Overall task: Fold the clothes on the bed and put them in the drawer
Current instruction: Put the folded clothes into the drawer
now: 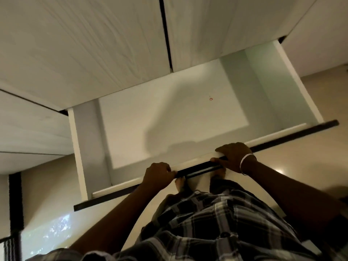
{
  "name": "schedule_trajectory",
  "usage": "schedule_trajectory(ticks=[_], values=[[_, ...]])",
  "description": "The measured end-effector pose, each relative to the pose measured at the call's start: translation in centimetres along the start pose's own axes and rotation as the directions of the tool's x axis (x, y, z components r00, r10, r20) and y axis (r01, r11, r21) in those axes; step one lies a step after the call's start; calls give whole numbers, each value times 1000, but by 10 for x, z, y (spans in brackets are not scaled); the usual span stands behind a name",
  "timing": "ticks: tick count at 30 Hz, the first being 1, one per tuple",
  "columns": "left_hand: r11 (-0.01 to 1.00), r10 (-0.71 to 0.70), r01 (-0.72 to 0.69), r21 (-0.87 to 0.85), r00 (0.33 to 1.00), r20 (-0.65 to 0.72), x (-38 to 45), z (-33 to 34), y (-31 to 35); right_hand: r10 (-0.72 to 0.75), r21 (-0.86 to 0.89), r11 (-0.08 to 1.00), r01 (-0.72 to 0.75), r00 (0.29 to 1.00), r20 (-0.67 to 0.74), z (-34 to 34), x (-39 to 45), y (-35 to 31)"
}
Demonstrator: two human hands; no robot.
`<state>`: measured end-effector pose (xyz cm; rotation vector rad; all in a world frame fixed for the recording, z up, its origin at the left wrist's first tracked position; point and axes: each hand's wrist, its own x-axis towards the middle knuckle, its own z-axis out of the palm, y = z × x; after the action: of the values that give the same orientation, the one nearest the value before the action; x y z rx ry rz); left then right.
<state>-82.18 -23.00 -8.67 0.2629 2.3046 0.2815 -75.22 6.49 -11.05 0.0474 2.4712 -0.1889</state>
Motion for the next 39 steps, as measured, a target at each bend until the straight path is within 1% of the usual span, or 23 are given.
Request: schedule_trajectory(ticks=[1, 3, 6, 7, 9, 10, 11, 13, 15, 17, 19, 21, 23, 25, 28, 30, 31, 33, 34, 36, 37, 38, 39], values=[[1000, 25, -25, -11, 1000, 6, 4, -1, 2, 25, 58, 998, -23, 999, -40, 3, -4, -2], [993, 115, -116, -39, 993, -25, 11, -4, 18, 120, 303, 950, -74, 983, -137, 14, -15, -1], [954, 288, -294, -52, 953, -98, 15, -1, 61, 254, 585, 810, -48, 927, -275, 30, -40, 0], [925, 377, -380, -27, 923, -83, 15, 5, 90, 344, 679, 732, -55, 890, -299, 39, -60, 8], [874, 484, -487, -8, 871, -89, 15, 12, 127, 466, 795, 605, -50, 832, -302, 47, -80, 12], [836, 548, -548, 22, 834, -62, 13, 20, 149, 565, 856, 511, -74, 779, -270, 54, -95, 20], [790, 612, -611, 60, 791, -13, 11, 30, 176, 672, 919, 387, -76, 706, -224, 64, -114, 32], [706, 697, -701, 96, 713, 81, 3, 51, 223, 837, 990, 134, -42, 539, -91, 88, -152, 57], [599, 776, -793, 111, 609, 164, -12, 87, 277, 930, 997, -79, 8, 360, 71, 126, -205, 88], [505, 819, -852, 135, 523, 236, -31, 124, 321, 950, 962, -254, 96, 213, 229, 163, -254, 113], [420, 833, -895, 153, 447, 327, -60, 175, 363, 929, 912, -369, 180, 58, 365, 215, -312, 135], [373, 820, -918, 137, 395, 413, -86, 222, 392, 883, 862, -432, 264, -69, 464, 262, -360, 145], [327, 783, -938, 115, 337, 523, -116, 273, 417, 801, 794, -473, 381, -189, 568, 312, -406, 142], [305, 728, -947, 103, 301, 616, -143, 319, 434, 691, 717, -481, 505, -286, 664, 355, -443, 132], [288, 634, -954, 83, 255, 730, -189, 390, 452, 501, 592, -419, 689, -369, 783, 412, -492, 113], [312, 572, -948, 67, 243, 783, -217, 432, 458, 302, 518, -319, 794, -433, 849, 432, -519, 99], [304, 541, -951, 51, 217, 813, -231, 457, 461, 169, 490, -244, 837, -461, 871, 446, -532, 92], [334, 463, -942, 22, 185, 867, -255, 493, 463, -73, 469, -71, 880, -474, 878, 470, -550, 81], [365, 409, -931, 8, 168, 897, -271, 520, 462, -182, 451, 25, 892, -440, 879, 487, -560, 73], [446, 344, -895, -15, 156, 926, -290, 551, 460, -276, 400, 183, 898, -343, 898, 502, -569, 66], [449, 311, -893, -15, 141, 940, -302, 578, 454, -330, 373, 247, 895, -284, 900, 518, -574, 61], [446, 294, -895, -14, 132, 946, -312, 598, 449, -340, 326, 311, 893, -216, 915, 529, -579, 59], [446, 276, -895, -10, 127, 953, -318, 617, 443, -307, 258, 368, 893, -145, 941, 540, -580, 57]])
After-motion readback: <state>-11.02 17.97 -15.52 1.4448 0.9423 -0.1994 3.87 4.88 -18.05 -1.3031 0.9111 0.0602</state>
